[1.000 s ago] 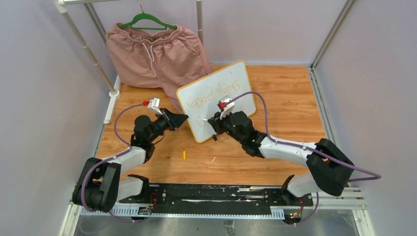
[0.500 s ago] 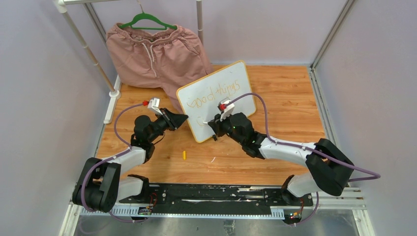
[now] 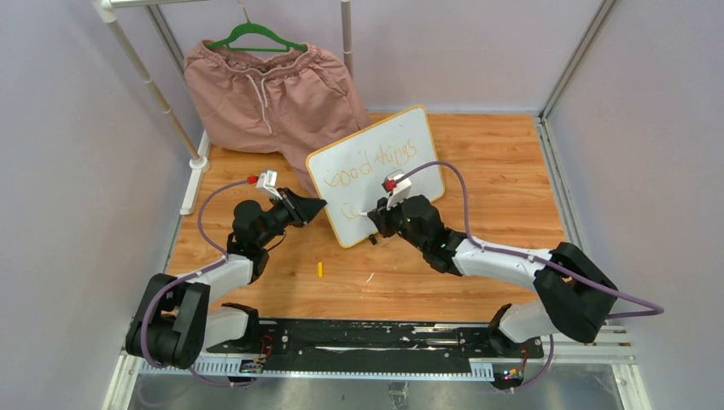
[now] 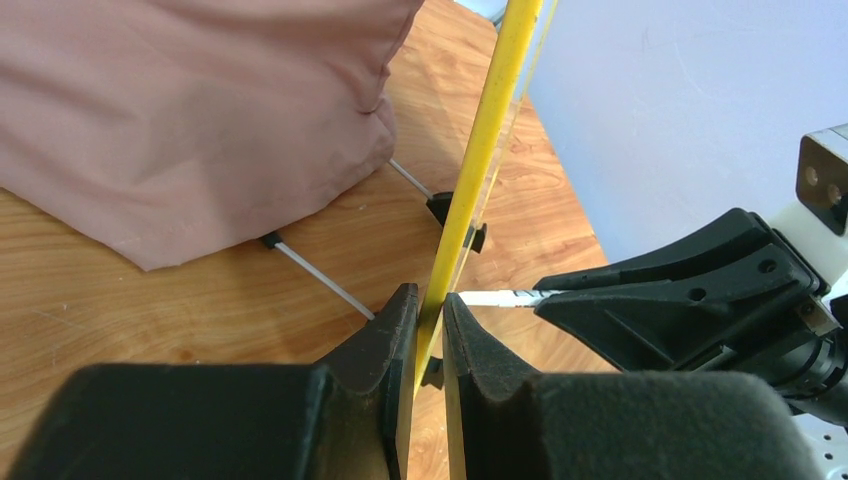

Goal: Write a sentence on the whiteboard

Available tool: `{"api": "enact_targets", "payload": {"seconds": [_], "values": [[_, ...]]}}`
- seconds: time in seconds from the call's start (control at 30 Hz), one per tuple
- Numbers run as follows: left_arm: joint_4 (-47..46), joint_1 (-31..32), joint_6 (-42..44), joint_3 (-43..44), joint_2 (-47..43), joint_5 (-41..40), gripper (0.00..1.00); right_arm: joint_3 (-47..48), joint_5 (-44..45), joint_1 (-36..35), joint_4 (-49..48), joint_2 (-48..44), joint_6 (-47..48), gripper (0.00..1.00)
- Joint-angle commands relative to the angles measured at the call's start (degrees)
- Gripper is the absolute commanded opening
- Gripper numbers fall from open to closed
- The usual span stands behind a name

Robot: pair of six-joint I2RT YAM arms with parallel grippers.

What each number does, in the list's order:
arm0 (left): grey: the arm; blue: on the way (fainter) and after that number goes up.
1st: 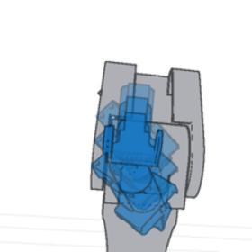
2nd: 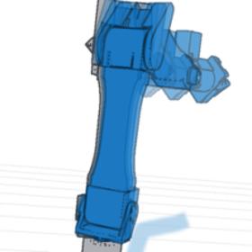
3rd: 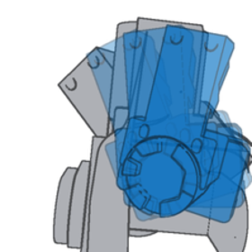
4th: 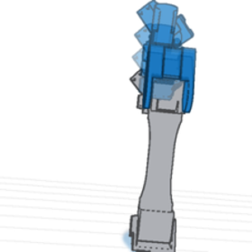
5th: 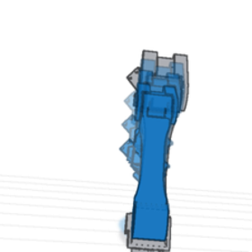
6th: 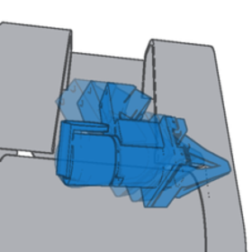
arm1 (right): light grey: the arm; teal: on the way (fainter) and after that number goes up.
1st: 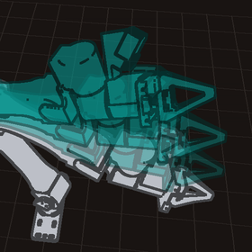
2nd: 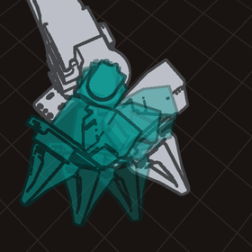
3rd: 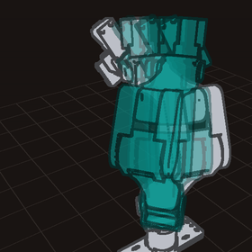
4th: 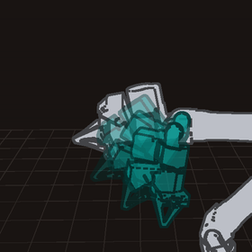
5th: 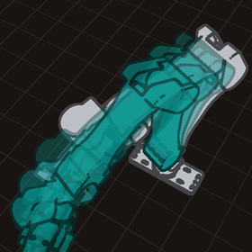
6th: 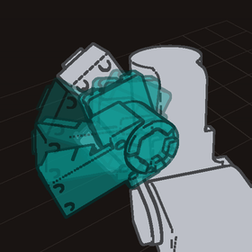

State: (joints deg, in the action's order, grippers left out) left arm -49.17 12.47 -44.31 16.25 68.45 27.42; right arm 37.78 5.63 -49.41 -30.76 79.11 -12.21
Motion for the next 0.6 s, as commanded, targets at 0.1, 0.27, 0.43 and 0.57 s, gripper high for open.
{"api": "enact_targets", "payload": {"seconds": [0.1, 0.27, 0.43, 0.57], "values": [[-1.81, 0.63, 0.37, -0.07, -1.15, 0.93, 0.18, 3.99, 2.05, 1.95, 1.63, 0.09, 1.17, 0.0], [-1.81, 0.63, 0.37, -0.03, -1.29, 0.97, 0.18, 5.48, 0.7, 1.95, 1.25, 1.07, 1.02, 0.0], [-1.81, 0.63, 0.37, 0.0, -1.17, 0.97, 0.18, 5.94, -0.79, 1.85, 0.98, 1.66, 0.67, 0.0], [-1.81, 0.71, 0.37, 0.06, -1.12, 0.97, 0.18, 5.98, -1.39, 1.14, 0.84, 2.0, 0.62, 0.0]]}}
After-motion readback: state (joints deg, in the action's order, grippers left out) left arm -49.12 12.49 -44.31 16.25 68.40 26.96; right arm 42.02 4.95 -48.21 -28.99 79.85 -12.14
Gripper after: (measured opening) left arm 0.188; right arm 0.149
